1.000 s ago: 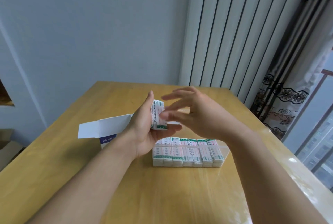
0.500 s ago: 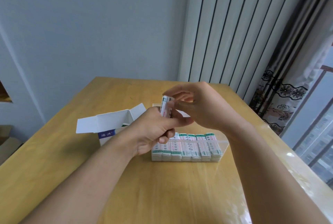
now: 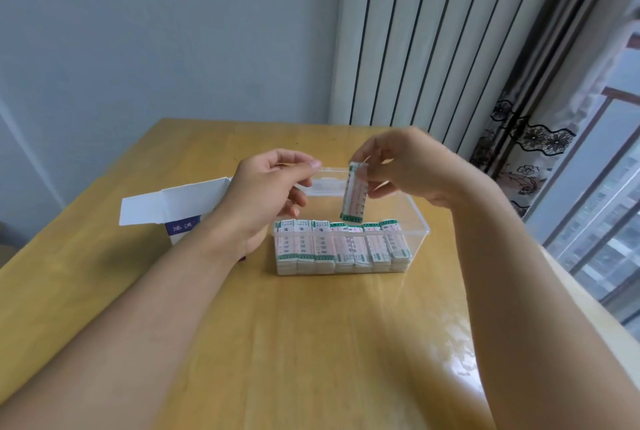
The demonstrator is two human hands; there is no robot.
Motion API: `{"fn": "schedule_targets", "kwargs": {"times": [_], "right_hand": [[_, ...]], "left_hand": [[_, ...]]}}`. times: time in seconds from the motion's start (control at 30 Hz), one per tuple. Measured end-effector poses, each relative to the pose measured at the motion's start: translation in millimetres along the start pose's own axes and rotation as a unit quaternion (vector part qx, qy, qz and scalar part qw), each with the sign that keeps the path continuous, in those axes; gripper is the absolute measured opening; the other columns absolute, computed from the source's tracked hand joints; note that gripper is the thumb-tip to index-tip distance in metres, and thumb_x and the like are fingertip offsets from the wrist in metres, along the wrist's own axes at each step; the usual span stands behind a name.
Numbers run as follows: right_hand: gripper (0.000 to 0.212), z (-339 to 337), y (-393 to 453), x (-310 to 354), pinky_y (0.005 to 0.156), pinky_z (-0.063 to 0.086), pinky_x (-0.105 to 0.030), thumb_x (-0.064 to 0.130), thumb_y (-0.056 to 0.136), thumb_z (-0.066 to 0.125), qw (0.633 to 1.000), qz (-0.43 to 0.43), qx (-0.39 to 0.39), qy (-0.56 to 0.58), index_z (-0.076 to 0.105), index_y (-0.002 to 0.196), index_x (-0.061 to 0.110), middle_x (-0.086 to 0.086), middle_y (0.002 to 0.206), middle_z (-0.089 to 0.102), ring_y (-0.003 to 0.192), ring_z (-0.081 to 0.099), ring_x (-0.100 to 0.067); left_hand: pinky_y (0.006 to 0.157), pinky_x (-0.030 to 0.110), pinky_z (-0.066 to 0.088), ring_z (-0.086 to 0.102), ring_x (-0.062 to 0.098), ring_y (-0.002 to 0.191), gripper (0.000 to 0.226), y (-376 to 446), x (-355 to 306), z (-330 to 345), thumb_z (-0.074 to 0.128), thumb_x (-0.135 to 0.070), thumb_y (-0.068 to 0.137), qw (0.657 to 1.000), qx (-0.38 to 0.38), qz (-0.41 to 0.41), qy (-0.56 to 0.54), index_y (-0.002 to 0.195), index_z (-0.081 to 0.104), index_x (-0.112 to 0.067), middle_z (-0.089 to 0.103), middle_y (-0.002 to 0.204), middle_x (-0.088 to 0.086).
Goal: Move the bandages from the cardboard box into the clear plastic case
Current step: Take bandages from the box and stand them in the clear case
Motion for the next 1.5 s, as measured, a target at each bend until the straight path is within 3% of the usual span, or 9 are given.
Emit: {"fn": "schedule_targets", "kwargs": {"times": [0.17,0.63,0.73,0.83,0.97,1.17,1.27,1.43,1.5], "right_hand": [[0.015,33.2,12.7,-25.0,0.073,0.064,-0.037,-0.003,0.093,0.066,0.994,0.061,0.067,-0.059,0.072,0.095,0.01,-0.01,0.085,0.076,0.074,0.077,-0.021],[0.02,59.2,24.7,-43.6,0.083,0.063,-0.035,0.01,0.087,0.073,0.978,0.077,0.126,-0.148,0.079,0.099,0.025,-0.003,0.085,0.079,0.083,0.076,-0.018],[0.019,57.0,23.8,-38.5,0.074,0.062,-0.031,0.016,0.088,0.074,0.974,0.066,0.112,-0.188,0.08,0.099,0.03,0.004,0.082,0.078,0.08,0.074,-0.016],[0.017,55.0,23.1,-31.8,0.056,0.045,-0.022,0.018,0.09,0.074,0.971,0.043,0.089,-0.216,0.08,0.099,0.03,0.012,0.081,0.073,0.067,0.06,-0.01],[0.018,59.3,23.7,-30.3,0.07,0.051,-0.027,0.017,0.091,0.074,0.968,0.028,0.095,-0.229,0.08,0.102,0.029,0.007,0.097,0.076,0.089,0.068,-0.018],[0.021,49.3,20.0,-29.4,0.072,0.059,-0.025,0.009,0.09,0.072,0.981,0.025,0.11,-0.155,0.079,0.092,0.029,0.004,0.08,0.076,0.077,0.073,-0.013],[0.021,25.0,12.5,-20.9,0.072,0.061,-0.023,0.007,0.091,0.071,0.991,0.008,0.094,-0.094,0.078,0.089,0.026,0.004,0.08,0.077,0.078,0.073,-0.011],[0.006,-10.7,-10.5,25.4,0.069,0.056,-0.025,0.014,0.091,0.073,0.993,-0.09,0.014,0.069,0.076,0.094,0.017,-0.001,0.084,0.077,0.073,0.067,-0.01],[0.006,-8.2,-18.7,44.2,0.069,0.056,-0.028,0.014,0.091,0.073,0.986,-0.134,0.001,0.1,0.076,0.095,0.017,-0.004,0.087,0.078,0.074,0.066,-0.011]], "left_hand": [[0.042,0.019,0.039,0.05,0.012,0.052,0.012,0.5,8.6,3.0,0.073,-0.014,0.091,1.0,0.012,-0.017,-0.006,0.101,0.07,-0.007,0.059,0.076,0.003],[0.042,0.018,0.038,0.049,0.012,0.053,0.011,1.7,10.3,4.1,0.071,-0.014,0.092,1.0,0.019,-0.022,0.003,0.101,0.071,-0.007,0.059,0.074,0.004],[0.042,0.018,0.038,0.049,0.012,0.053,0.014,1.3,10.2,3.8,0.071,-0.014,0.093,0.999,0.021,-0.024,0.003,0.104,0.07,-0.006,0.059,0.074,0.003],[0.042,0.018,0.038,0.049,0.011,0.053,0.013,1.1,10.8,3.5,0.071,-0.014,0.093,0.999,0.023,-0.026,0.004,0.103,0.071,-0.006,0.059,0.073,0.003],[0.042,0.018,0.039,0.049,0.011,0.053,0.009,1.4,11.4,4.3,0.07,-0.014,0.093,0.999,0.025,-0.028,0.005,0.101,0.071,-0.008,0.06,0.072,0.002],[0.042,0.019,0.04,0.051,0.012,0.052,0.007,0.5,10.6,3.8,0.071,-0.014,0.093,0.999,0.024,-0.027,0.005,0.098,0.071,-0.009,0.06,0.074,0.003],[0.046,0.022,0.045,0.059,0.014,0.058,0.019,-1.2,6.6,4.6,0.071,-0.028,0.094,0.999,0.019,-0.009,0.029,0.099,0.071,-0.009,0.063,0.081,0.005],[0.053,0.03,0.049,0.069,0.016,0.075,0.057,-11.9,-9.1,13.8,0.036,-0.061,0.102,0.99,0.006,0.033,0.14,0.098,0.072,-0.017,0.074,0.087,0.004],[0.05,0.03,0.044,0.068,0.018,0.068,0.07,-17.4,-6.5,21.4,0.026,-0.068,0.1,0.991,0.039,-0.002,0.125,0.095,0.072,-0.015,0.075,0.078,0.006]]}}
Point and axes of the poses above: each hand's wrist, its own y-axis towards the middle knuckle, its own z-axis out of the palm, x = y × z, the point moved 8 cm from there along y, towards the middle knuckle
